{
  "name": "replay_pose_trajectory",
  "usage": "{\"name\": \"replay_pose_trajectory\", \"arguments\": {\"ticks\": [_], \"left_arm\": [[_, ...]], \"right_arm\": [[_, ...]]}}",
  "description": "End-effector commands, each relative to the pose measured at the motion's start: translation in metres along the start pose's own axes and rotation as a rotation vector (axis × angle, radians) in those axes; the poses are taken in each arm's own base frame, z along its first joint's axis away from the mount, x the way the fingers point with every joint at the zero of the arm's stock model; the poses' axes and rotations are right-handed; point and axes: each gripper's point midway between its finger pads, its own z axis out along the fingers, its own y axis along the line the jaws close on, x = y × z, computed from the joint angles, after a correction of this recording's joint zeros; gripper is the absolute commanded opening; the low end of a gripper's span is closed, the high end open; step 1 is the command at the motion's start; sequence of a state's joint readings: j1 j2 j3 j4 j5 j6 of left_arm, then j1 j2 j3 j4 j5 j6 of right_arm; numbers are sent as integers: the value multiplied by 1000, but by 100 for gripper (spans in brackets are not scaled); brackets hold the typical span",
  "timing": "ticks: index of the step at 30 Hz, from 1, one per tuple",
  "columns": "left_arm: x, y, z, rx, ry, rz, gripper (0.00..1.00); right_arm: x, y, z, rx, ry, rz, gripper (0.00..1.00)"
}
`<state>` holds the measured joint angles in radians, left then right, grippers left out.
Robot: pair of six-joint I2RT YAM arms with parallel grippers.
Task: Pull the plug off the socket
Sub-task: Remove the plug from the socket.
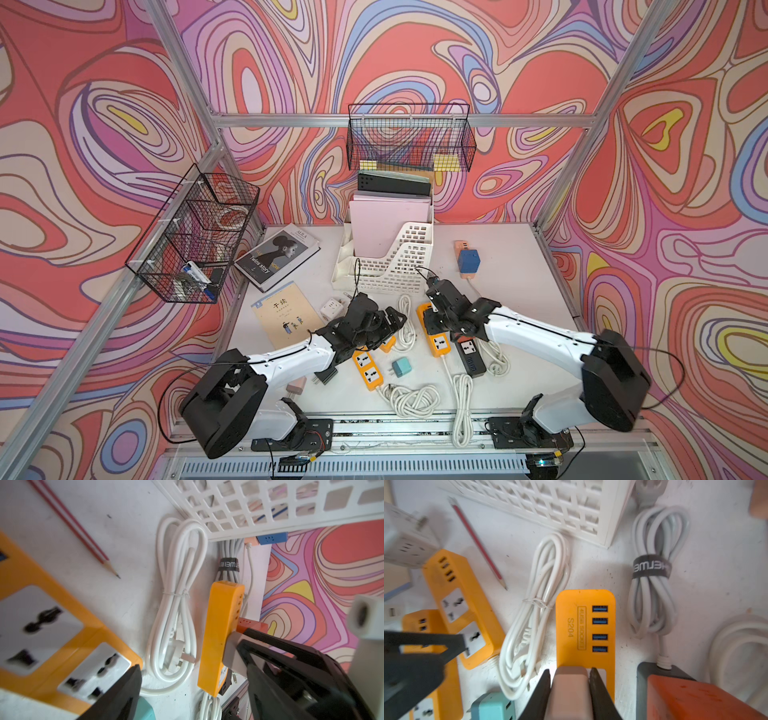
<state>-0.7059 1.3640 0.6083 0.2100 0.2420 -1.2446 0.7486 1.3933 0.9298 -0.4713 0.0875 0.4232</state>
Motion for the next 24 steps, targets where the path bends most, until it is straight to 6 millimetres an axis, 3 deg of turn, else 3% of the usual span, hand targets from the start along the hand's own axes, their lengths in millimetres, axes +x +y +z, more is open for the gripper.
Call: {"name": "replay_pose_trajectory", "arguments": {"ticks": [1, 6, 13, 18, 24], "left_arm": [[-5, -53, 2, 188, 21, 154, 86], [-12, -79, 10, 304, -9, 237, 86], [-13, -75, 33, 264, 22, 244, 82], [-6, -67, 44, 265, 60, 215, 61], [-11, -46, 47, 187, 19, 236, 28]], "right_arm": [[-21, 23, -31, -152, -159, -67, 14], [-15, 28, -45, -242, -207, -61, 13], [-14, 34, -50, -285, -210, -65, 12], [-16, 35, -47, -295, -196, -39, 12], [-11, 30, -31, -302, -108, 23, 12]]}}
